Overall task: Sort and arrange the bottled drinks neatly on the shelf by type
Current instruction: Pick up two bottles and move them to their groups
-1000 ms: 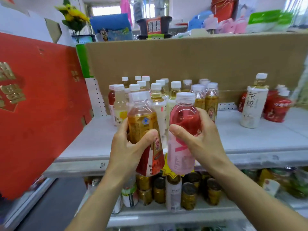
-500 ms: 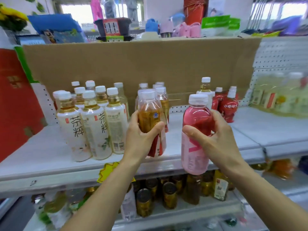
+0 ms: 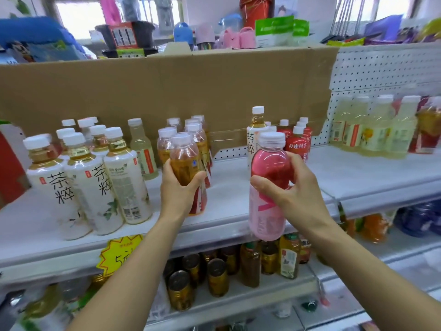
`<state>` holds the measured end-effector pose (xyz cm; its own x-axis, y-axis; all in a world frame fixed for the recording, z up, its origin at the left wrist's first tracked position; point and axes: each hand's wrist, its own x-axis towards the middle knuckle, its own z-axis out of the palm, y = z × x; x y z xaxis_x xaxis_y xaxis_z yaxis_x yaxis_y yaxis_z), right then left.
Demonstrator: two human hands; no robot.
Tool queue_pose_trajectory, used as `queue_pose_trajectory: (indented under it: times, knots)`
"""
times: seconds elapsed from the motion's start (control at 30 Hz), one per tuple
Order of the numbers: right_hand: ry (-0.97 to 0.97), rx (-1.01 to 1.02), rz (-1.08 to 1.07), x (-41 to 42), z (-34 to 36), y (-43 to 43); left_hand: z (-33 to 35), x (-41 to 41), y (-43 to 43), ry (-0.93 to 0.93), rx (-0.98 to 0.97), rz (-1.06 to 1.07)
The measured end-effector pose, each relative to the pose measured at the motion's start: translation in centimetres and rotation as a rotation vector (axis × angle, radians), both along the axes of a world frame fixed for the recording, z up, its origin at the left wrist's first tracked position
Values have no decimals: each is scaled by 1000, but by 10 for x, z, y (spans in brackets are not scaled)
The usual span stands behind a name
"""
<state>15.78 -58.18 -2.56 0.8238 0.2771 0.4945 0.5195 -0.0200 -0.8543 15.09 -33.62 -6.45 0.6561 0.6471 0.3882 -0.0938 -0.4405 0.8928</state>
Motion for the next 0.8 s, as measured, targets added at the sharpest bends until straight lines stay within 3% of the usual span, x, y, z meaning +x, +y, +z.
queue_pose_trajectory:
  times: [0.2,0.37,0.6,0.8]
  knots:
    - [39,-32,3,15,-14,-38,-2,-8,-37,80,93,189]
    - [65,-81,-44,30,-21,-91,-5,-19,-108,5,149,269]
    - [79,-85,-180,55,-20,-173,6,25,-232,9,216,-356]
    - [48,-26,-348,83,-10,-251,8,85,-318,188,246,-859]
